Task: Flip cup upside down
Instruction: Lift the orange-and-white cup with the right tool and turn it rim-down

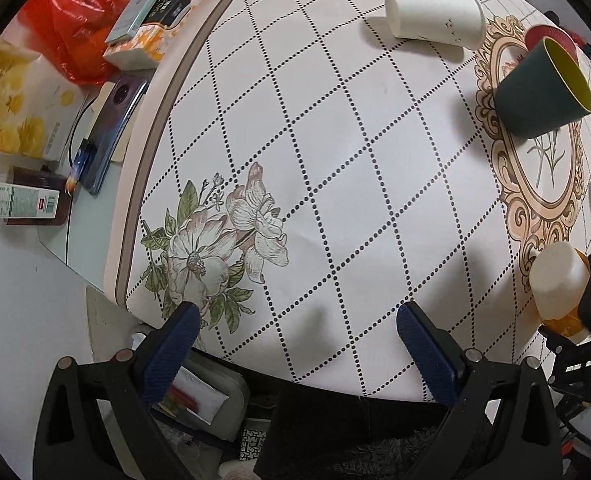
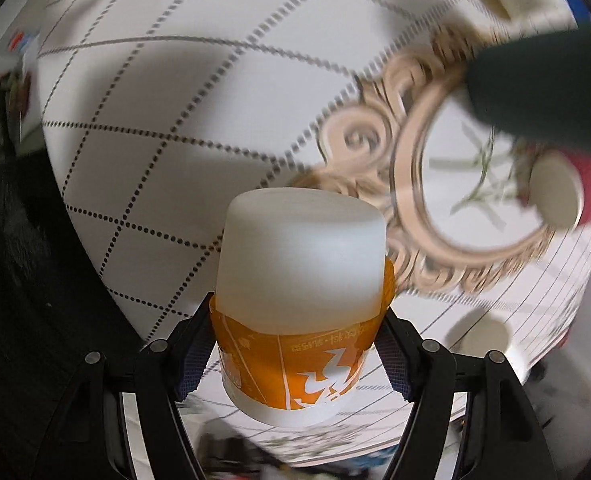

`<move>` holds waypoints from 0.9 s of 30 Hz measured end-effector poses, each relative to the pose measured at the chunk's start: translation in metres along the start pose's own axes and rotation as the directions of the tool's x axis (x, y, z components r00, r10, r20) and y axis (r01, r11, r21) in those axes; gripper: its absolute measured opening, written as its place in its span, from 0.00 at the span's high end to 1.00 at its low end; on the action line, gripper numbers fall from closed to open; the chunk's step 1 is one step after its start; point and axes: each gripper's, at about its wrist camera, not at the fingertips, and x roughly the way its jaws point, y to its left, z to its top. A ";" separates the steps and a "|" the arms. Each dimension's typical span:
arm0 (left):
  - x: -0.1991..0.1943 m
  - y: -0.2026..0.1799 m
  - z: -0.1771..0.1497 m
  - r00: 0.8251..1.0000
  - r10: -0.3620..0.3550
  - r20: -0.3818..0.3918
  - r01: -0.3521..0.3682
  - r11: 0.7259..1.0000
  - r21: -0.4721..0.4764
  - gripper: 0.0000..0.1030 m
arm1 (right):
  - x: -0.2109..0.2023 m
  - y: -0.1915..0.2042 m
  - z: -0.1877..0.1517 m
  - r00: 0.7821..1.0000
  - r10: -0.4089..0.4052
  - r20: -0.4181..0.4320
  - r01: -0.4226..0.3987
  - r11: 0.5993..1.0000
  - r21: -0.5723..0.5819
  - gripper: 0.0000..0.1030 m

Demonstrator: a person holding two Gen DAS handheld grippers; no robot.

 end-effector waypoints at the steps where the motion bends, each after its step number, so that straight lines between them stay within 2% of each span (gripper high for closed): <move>1: 0.000 -0.002 0.000 1.000 0.000 -0.001 0.000 1.000 0.002 0.02 | 0.002 -0.002 0.000 1.000 0.024 -0.010 -0.024 0.999 0.035 0.27; 4: 0.002 0.000 0.001 1.000 0.002 0.000 -0.002 1.000 0.011 0.02 | 0.006 -0.012 -0.003 0.995 0.098 -0.027 -0.093 0.986 0.139 0.27; 8: -0.001 -0.007 0.001 1.000 0.005 0.002 -0.005 1.000 0.024 0.02 | 0.006 -0.029 -0.001 0.980 0.197 -0.032 -0.182 0.947 0.265 0.27; 17: -0.002 -0.016 -0.001 1.000 0.010 0.006 -0.010 0.999 0.053 0.02 | 0.009 -0.104 -0.028 0.948 0.319 -0.006 -0.284 0.852 0.439 0.26; 20: -0.002 -0.019 -0.002 1.000 0.012 0.007 -0.012 0.998 0.059 0.02 | 0.014 -0.127 -0.029 0.942 0.336 0.001 -0.298 0.835 0.463 0.25; 23: -0.003 -0.019 -0.003 1.000 0.013 0.007 -0.014 0.998 0.063 0.02 | 0.011 -0.132 -0.024 0.945 0.326 0.015 -0.293 0.828 0.478 0.24; 27: -0.003 -0.021 -0.002 1.000 0.014 0.007 -0.015 0.998 0.066 0.02 | -0.003 -0.142 -0.006 0.946 0.323 0.032 -0.294 0.813 0.503 0.24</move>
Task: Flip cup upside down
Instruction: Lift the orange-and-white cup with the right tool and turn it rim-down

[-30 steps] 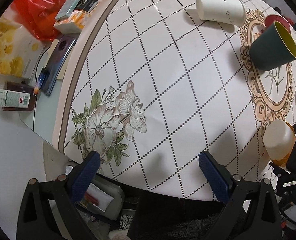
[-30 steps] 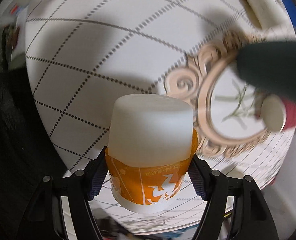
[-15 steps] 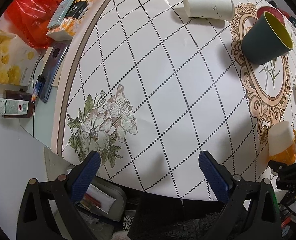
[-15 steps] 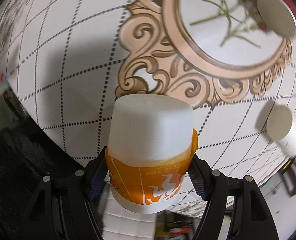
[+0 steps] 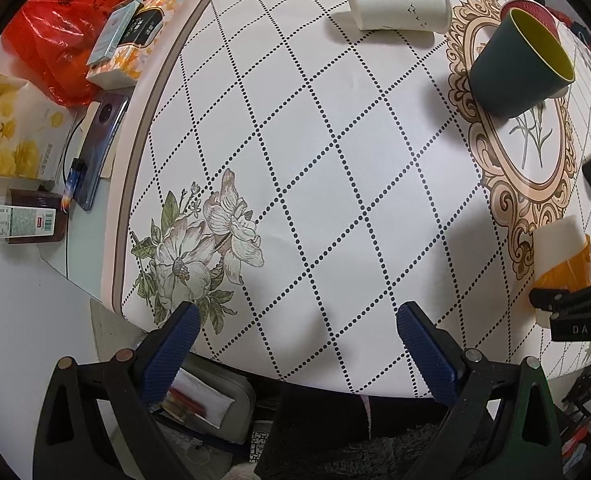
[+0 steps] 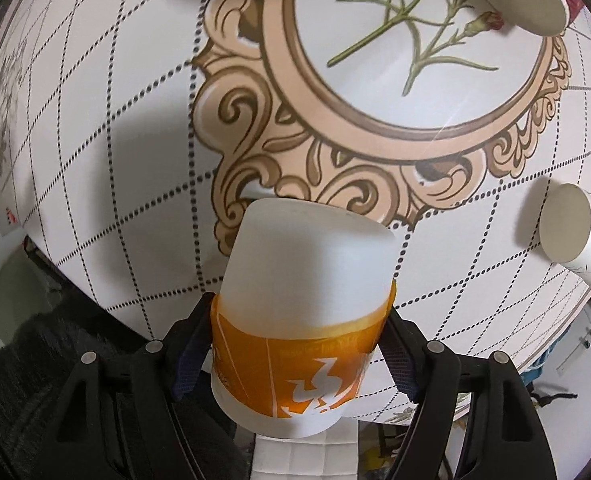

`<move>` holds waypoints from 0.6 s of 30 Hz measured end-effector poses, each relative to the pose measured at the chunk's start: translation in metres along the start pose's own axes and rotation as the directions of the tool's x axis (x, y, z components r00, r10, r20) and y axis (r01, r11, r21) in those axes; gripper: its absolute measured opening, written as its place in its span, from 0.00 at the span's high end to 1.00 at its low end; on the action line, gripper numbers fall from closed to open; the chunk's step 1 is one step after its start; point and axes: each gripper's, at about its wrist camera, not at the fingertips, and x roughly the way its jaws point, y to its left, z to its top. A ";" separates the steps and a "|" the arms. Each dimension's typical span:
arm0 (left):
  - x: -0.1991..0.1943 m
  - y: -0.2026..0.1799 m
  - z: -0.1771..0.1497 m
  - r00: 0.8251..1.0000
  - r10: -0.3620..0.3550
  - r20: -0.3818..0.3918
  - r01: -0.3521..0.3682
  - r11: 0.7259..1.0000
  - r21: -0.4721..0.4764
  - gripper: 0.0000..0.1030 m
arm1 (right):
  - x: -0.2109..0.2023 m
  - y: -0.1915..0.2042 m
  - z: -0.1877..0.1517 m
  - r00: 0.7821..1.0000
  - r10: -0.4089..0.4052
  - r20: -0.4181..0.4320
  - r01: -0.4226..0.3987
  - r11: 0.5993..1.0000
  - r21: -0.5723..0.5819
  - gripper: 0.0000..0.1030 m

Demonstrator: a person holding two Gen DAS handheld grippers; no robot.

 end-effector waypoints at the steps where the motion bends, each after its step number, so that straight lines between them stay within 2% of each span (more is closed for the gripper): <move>1: 0.000 -0.001 0.000 1.000 0.000 0.000 0.000 1.000 0.003 0.02 | -0.003 -0.002 0.003 1.000 0.006 0.007 -0.006 1.000 0.006 0.24; 6: 0.001 -0.007 0.001 1.000 -0.001 -0.002 0.001 1.000 0.027 0.02 | -0.005 -0.010 0.017 0.999 0.027 0.025 -0.028 0.999 0.042 0.23; 11: 0.001 -0.018 0.002 1.000 0.005 -0.006 -0.005 0.998 0.062 0.02 | -0.005 -0.025 0.013 0.995 0.060 0.076 -0.067 0.993 0.098 0.23; 13: 0.000 -0.021 0.002 1.000 0.008 -0.004 -0.008 0.997 0.080 0.02 | -0.007 -0.032 0.008 0.992 0.060 0.114 -0.074 0.990 0.120 0.26; 18: -0.002 -0.029 0.003 1.000 0.011 0.003 -0.011 0.993 0.116 0.02 | -0.024 -0.041 -0.010 0.970 0.009 0.241 -0.047 0.987 0.151 0.26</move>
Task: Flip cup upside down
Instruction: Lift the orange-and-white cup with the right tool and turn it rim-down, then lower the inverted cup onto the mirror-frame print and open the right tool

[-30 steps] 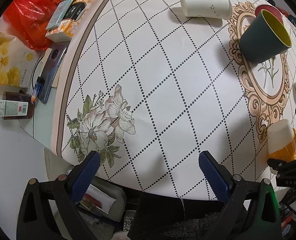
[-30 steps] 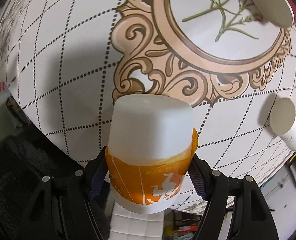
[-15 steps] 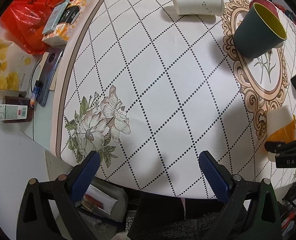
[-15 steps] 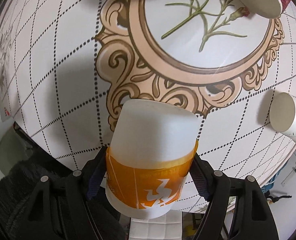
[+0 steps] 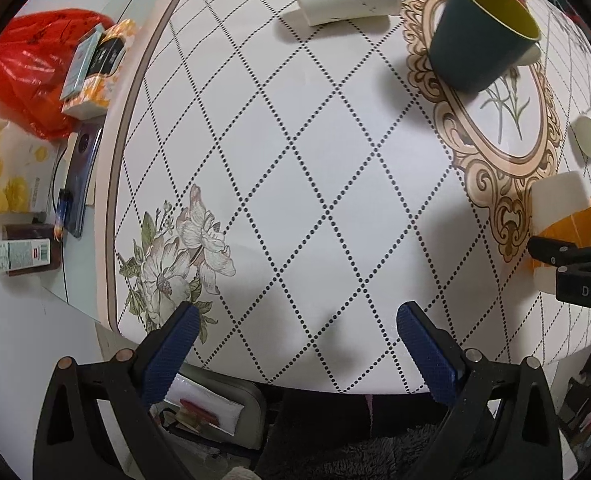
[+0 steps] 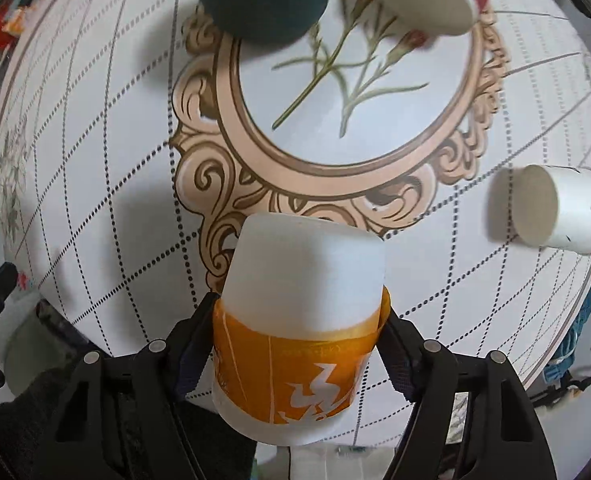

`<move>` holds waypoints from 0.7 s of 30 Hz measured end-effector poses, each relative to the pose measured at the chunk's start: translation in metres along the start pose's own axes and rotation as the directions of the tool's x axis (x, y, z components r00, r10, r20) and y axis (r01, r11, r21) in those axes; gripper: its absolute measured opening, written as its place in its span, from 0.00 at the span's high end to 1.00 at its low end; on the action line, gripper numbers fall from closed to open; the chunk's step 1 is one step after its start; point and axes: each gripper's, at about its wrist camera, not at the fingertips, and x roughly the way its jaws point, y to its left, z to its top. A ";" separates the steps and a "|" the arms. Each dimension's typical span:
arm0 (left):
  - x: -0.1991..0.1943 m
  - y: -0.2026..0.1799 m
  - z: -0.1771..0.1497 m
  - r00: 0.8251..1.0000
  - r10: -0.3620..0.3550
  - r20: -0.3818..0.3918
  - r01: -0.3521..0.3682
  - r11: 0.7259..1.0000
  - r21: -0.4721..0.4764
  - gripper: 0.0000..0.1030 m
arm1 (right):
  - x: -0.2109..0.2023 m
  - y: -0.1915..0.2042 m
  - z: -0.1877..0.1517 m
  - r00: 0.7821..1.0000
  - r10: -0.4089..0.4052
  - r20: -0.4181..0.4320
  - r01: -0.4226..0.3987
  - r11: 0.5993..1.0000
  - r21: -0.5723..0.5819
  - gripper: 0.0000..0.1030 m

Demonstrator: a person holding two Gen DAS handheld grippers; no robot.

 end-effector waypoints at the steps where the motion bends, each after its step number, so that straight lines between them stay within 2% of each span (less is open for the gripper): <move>1: -0.001 -0.001 0.000 1.000 0.001 0.002 -0.001 1.000 0.005 0.02 | -0.004 -0.003 -0.002 1.000 0.001 0.021 -0.001 1.000 0.009 0.26; 5: -0.002 -0.007 0.003 1.000 -0.002 0.004 0.002 1.000 0.024 0.02 | -0.021 -0.015 -0.012 0.987 0.004 0.159 -0.011 0.999 0.045 0.27; 8: -0.002 -0.011 0.004 1.000 -0.004 0.004 0.003 0.999 0.033 0.02 | -0.032 -0.020 -0.026 0.955 -0.018 0.297 -0.011 0.996 0.094 0.27; 10: -0.001 -0.013 0.004 1.000 -0.002 0.001 0.002 0.999 0.041 0.02 | -0.037 -0.027 -0.031 0.922 -0.031 0.385 -0.022 0.991 0.132 0.27; 12: 0.000 -0.015 0.005 1.000 0.000 0.000 0.000 0.999 0.049 0.02 | -0.044 -0.035 -0.037 0.874 -0.041 0.485 -0.049 0.984 0.172 0.27; 15: 0.001 -0.019 0.005 1.000 0.003 -0.003 -0.003 0.998 0.060 0.02 | -0.043 -0.032 -0.041 0.787 -0.078 0.611 -0.069 0.974 0.214 0.27; 16: 0.001 -0.021 0.005 1.000 0.004 -0.003 -0.004 0.998 0.064 0.02 | -0.042 -0.031 -0.045 0.752 -0.103 0.652 -0.061 0.973 0.224 0.27; 19: 0.002 -0.023 0.005 1.000 0.009 -0.004 -0.009 0.997 0.075 0.02 | -0.028 -0.014 -0.054 0.713 -0.141 0.687 -0.041 0.969 0.242 0.27; 21: 0.002 -0.024 0.004 1.000 0.013 -0.004 -0.013 0.997 0.081 0.02 | -0.017 -0.009 -0.061 0.701 -0.156 0.696 -0.030 0.968 0.247 0.26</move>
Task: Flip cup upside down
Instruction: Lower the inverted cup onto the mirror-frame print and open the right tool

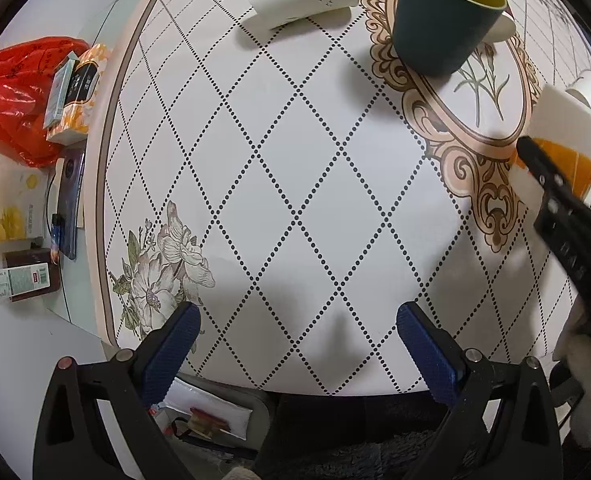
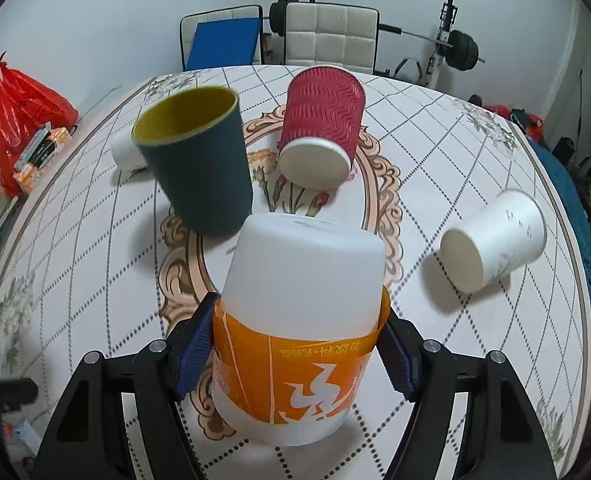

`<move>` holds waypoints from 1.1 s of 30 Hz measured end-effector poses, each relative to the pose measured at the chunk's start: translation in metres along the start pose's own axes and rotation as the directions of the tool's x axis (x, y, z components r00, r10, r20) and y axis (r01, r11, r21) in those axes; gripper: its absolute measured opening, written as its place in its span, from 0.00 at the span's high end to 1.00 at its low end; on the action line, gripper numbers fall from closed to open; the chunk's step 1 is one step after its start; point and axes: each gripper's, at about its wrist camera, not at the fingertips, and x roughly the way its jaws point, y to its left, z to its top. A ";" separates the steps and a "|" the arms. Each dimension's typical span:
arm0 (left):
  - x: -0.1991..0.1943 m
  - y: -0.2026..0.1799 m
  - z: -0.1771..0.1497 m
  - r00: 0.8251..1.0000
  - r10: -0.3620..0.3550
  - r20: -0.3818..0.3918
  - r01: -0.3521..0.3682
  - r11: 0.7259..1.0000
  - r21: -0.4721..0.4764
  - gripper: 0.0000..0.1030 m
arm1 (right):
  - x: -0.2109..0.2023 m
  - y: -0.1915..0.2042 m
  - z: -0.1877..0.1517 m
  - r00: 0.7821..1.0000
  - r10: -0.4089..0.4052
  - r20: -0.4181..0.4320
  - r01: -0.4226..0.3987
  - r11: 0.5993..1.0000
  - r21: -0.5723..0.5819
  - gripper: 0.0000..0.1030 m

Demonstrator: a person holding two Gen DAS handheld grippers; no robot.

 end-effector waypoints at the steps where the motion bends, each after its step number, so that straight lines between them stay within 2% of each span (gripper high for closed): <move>1: 0.000 0.000 0.000 1.000 -0.001 0.000 0.001 1.000 0.003 0.02 | -0.003 0.002 -0.006 1.000 -0.009 0.022 0.009 1.000 -0.013 0.27; 4: 0.000 -0.002 -0.001 1.000 -0.001 0.002 0.001 1.000 0.010 0.02 | -0.007 0.010 -0.016 0.999 -0.028 0.034 0.030 0.998 -0.057 0.27; 11: -0.005 -0.003 0.000 0.999 -0.018 0.026 0.017 1.000 0.009 0.02 | -0.010 0.008 -0.026 0.999 -0.028 -0.019 0.027 0.998 -0.064 0.26; 13: -0.009 -0.004 0.001 0.999 -0.024 0.045 0.023 1.000 0.011 0.02 | -0.014 0.007 -0.025 0.999 -0.012 -0.039 0.011 0.999 -0.048 0.21; 15: -0.017 -0.004 0.001 0.997 -0.029 0.077 0.028 0.999 0.017 0.02 | -0.018 0.005 -0.022 0.997 -0.008 -0.075 0.007 1.000 -0.013 0.08; 18: -0.030 -0.005 -0.001 0.992 -0.039 0.122 0.035 0.999 0.032 0.02 | -0.036 -0.002 -0.019 0.993 0.011 -0.116 -0.005 0.999 0.049 0.06; 21: -0.051 -0.007 -0.006 0.982 -0.059 0.180 0.051 0.997 0.050 0.02 | -0.064 -0.008 -0.019 0.990 -0.014 -0.138 0.029 0.994 0.105 0.04; 26: -0.098 -0.010 -0.023 0.953 -0.086 0.290 0.066 0.995 0.077 0.02 | -0.126 -0.019 -0.018 0.982 -0.096 -0.166 0.129 0.971 0.202 0.04; 33: -0.164 -0.006 -0.046 0.909 -0.115 0.401 0.100 0.993 0.058 0.02 | -0.208 -0.033 -0.006 0.981 -0.144 -0.128 0.173 0.950 0.259 0.04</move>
